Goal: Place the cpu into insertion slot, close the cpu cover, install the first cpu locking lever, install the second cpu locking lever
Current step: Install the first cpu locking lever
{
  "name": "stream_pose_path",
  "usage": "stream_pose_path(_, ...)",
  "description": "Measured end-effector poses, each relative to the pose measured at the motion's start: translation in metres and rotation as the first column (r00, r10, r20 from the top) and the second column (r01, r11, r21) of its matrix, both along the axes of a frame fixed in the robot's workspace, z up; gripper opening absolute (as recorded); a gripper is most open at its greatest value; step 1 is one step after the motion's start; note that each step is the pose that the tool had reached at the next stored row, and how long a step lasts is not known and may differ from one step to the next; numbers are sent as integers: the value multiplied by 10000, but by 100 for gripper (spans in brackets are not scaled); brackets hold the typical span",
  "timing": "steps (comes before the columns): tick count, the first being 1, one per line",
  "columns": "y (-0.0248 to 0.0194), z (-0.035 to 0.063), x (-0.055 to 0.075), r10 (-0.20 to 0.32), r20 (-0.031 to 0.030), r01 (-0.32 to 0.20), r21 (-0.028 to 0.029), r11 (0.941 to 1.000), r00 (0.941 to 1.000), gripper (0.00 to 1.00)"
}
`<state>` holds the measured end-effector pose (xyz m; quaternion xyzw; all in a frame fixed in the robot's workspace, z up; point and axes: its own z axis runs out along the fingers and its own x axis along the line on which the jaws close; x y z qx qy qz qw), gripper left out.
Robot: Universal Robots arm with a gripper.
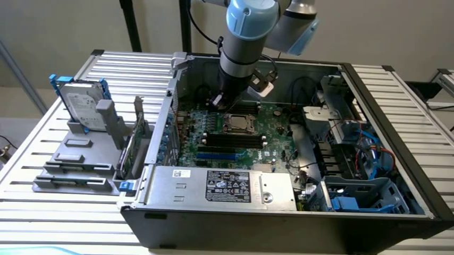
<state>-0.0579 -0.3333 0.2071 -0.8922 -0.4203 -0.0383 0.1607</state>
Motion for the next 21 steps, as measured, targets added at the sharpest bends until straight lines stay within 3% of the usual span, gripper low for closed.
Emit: stream_pose_path(21, 0, -28, 251, 1, -19, -1, -6, 10000, 10000, 11)
